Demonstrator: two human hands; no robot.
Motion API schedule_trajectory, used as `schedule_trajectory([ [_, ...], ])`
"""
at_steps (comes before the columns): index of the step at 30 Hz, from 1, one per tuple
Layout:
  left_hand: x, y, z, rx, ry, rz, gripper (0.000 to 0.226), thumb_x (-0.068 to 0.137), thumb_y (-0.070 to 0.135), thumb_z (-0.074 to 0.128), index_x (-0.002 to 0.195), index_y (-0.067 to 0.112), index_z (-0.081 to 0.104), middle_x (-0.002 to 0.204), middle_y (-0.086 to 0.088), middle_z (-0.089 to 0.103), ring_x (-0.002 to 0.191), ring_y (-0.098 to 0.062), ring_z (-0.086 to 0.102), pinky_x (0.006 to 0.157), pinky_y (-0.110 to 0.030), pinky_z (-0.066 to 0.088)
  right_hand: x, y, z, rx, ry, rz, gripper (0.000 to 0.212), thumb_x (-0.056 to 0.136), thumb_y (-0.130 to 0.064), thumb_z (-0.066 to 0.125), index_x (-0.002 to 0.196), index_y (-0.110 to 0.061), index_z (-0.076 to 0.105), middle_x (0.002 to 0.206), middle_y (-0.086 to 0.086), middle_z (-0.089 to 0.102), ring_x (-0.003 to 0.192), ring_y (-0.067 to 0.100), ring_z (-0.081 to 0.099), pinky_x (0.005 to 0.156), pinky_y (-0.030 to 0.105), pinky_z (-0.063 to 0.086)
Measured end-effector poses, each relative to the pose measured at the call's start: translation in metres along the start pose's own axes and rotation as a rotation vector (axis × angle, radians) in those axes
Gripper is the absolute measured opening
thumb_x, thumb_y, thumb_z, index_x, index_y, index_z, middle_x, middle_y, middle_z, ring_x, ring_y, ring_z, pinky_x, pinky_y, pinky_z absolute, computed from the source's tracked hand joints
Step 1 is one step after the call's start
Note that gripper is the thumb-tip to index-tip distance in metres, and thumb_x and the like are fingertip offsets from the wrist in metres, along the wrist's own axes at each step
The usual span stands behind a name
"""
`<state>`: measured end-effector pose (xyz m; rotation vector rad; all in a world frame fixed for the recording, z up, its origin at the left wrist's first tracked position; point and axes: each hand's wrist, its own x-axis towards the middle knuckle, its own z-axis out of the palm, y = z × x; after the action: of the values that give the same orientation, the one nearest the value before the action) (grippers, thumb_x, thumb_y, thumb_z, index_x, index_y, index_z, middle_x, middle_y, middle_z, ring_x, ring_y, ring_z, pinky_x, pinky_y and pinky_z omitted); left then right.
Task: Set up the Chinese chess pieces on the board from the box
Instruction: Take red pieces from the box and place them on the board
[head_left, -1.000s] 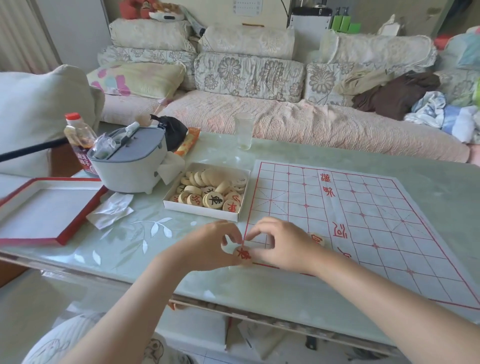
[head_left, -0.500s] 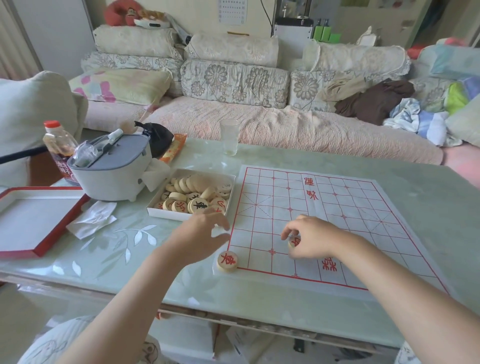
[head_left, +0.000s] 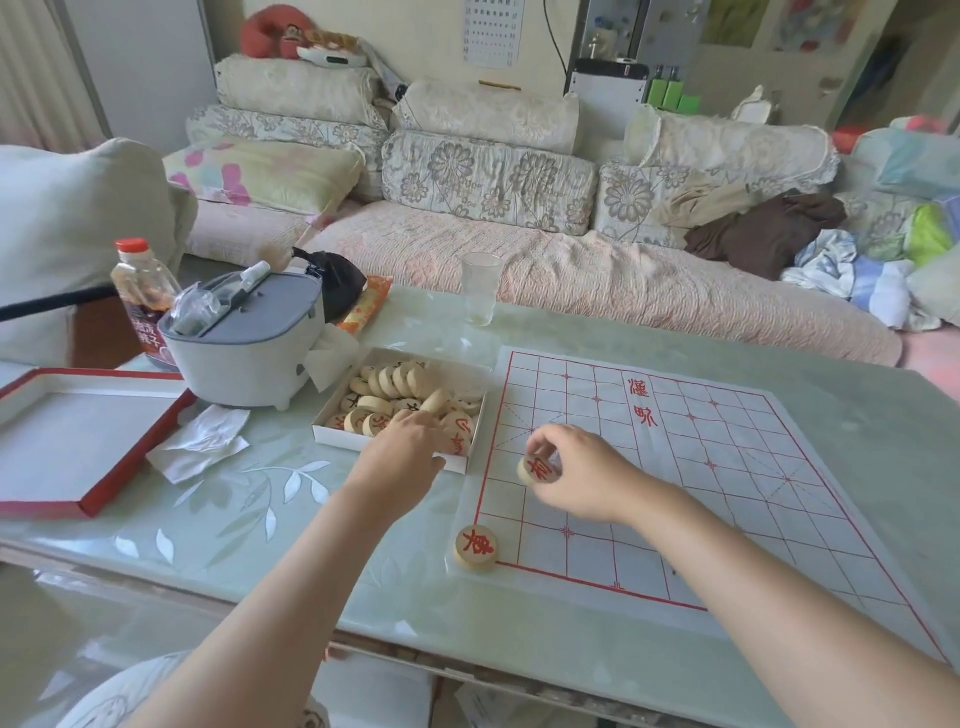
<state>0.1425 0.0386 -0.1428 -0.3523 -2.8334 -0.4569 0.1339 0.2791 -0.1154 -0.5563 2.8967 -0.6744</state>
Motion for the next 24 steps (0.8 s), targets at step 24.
schedule_trajectory([
  [24,0.021,-0.042,-0.017,-0.043,0.071,-0.108,0.027,0.092,0.028,0.052,0.117,0.035,0.062,0.114,0.004,0.055,0.103,-0.02,0.042,0.087,-0.029,0.038,0.08,-0.053,0.028,-0.149,0.033,-0.185,0.037,0.09,-0.026,0.063,0.126,-0.034,0.064,0.113,-0.009,0.055,0.104,0.015,0.054,0.084,0.035,0.048],
])
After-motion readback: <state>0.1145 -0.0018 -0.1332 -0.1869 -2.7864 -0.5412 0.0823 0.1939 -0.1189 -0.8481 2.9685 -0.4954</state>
